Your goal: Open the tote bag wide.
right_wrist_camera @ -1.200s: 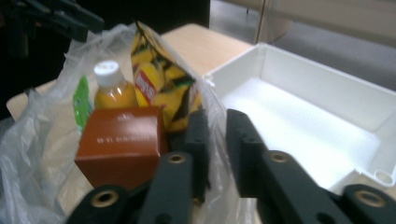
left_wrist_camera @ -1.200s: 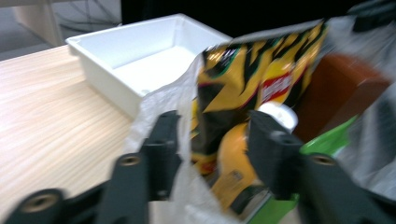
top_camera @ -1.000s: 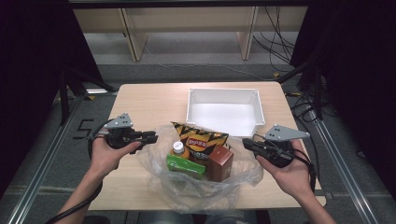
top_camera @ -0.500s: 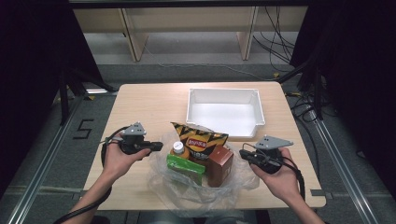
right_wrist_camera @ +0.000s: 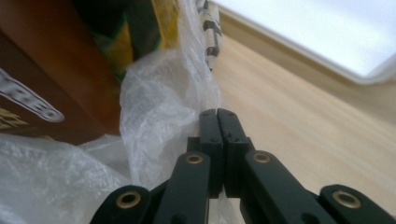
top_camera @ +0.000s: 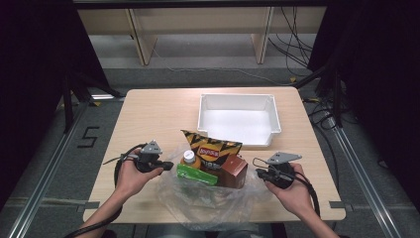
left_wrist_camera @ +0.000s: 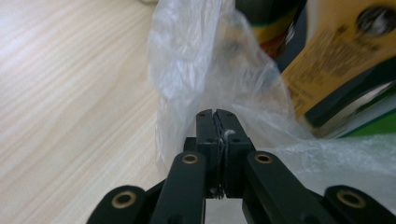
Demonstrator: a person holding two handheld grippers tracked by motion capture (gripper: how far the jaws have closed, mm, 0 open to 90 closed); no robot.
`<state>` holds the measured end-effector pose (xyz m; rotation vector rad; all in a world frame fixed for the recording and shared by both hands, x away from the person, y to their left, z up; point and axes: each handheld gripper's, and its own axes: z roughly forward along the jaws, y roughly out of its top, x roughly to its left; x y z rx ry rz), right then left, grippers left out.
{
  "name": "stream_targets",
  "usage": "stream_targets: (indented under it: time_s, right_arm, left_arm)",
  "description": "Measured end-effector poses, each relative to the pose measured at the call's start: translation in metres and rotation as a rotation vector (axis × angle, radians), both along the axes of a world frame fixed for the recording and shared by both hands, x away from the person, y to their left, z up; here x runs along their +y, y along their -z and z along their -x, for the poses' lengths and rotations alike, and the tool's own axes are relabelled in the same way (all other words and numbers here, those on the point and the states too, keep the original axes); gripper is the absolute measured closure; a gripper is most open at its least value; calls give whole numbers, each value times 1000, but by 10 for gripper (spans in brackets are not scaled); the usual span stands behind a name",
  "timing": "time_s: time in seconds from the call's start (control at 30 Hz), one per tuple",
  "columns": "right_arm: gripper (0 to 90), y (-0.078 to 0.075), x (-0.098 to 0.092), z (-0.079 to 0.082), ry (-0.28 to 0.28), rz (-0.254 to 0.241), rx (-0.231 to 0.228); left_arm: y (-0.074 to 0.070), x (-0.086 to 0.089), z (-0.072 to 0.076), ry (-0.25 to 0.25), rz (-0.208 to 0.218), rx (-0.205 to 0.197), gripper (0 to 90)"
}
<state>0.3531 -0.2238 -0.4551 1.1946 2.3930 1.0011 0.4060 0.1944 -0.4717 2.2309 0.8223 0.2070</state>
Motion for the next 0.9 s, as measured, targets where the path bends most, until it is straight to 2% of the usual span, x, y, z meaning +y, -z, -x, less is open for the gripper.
stream_targets:
  time_s: [0.03,0.07,0.1,0.17,0.2,0.23,0.27,0.3,0.33,0.37,0.4,0.43,0.47,0.5,0.57,0.6,0.67,0.73,0.77,0.8,0.83,0.87,0.9]
  right_arm:
    - [900,0,-1,0,10,5,23]
    - [888,0,-2,0,7,2,32]
    - [860,0,-3,0,3,3,30]
    - [807,-6,-5,1,5,-31,-18]
    - [733,-18,-6,8,24,-65,-47]
    - [711,-25,-6,12,25,-81,-65]
    - [711,-25,-6,12,25,-81,-65]
    - [694,-29,-7,14,15,-81,-89]
    - [685,-40,-7,23,4,-104,-147]
    - [685,-40,-7,23,4,-104,-147]
    - [684,-44,-7,28,4,-101,-151]
    - [682,-51,-2,39,-20,-107,-195]
    - [681,-54,1,44,-14,-106,-187]
    - [679,-55,2,46,-31,-92,-187]
    - [673,-57,6,53,-45,-93,-185]
    - [673,-57,6,53,-45,-93,-185]
    - [668,-59,11,58,-46,-94,-196]
    - [661,-59,12,57,-87,-81,-203]
    - [661,-54,13,56,-74,-73,-164]
    - [661,-54,13,56,-74,-73,-164]
    - [660,-50,14,54,-72,-72,-161]
    - [655,-39,12,50,-91,-54,-104]
    - [655,-35,12,49,-90,-52,-85]
  left_arm:
    - [0,1,-1,1,-6,-9,874]
    - [0,3,0,-12,10,5,865]
    - [-2,4,1,-32,29,-3,840]
    - [-11,8,6,-68,79,-17,777]
    - [-18,10,10,-80,103,-33,667]
    - [-30,14,19,-87,133,-67,606]
    - [-30,14,19,-87,133,-67,561]
    - [-37,17,27,-88,152,-87,561]
    - [-45,20,37,-71,200,-96,519]
    - [-45,20,37,-71,200,-96,509]
    - [-49,21,44,-56,220,-91,509]
    - [-51,20,49,-46,242,-89,508]
    - [-53,19,54,-30,243,-81,508]
    - [-56,17,62,3,239,-84,508]
    - [-60,13,69,26,243,-95,517]
    - [-60,13,69,26,243,-95,521]
    - [-60,7,72,65,247,-96,527]
    - [-56,1,71,90,239,-81,535]
    - [-52,-3,68,100,220,-69,538]
    - [-52,-3,68,100,220,-69,540]
    - [-48,-6,66,109,212,-50,540]
    - [-42,-10,63,124,187,-13,541]
    - [-37,-12,59,149,170,6,538]
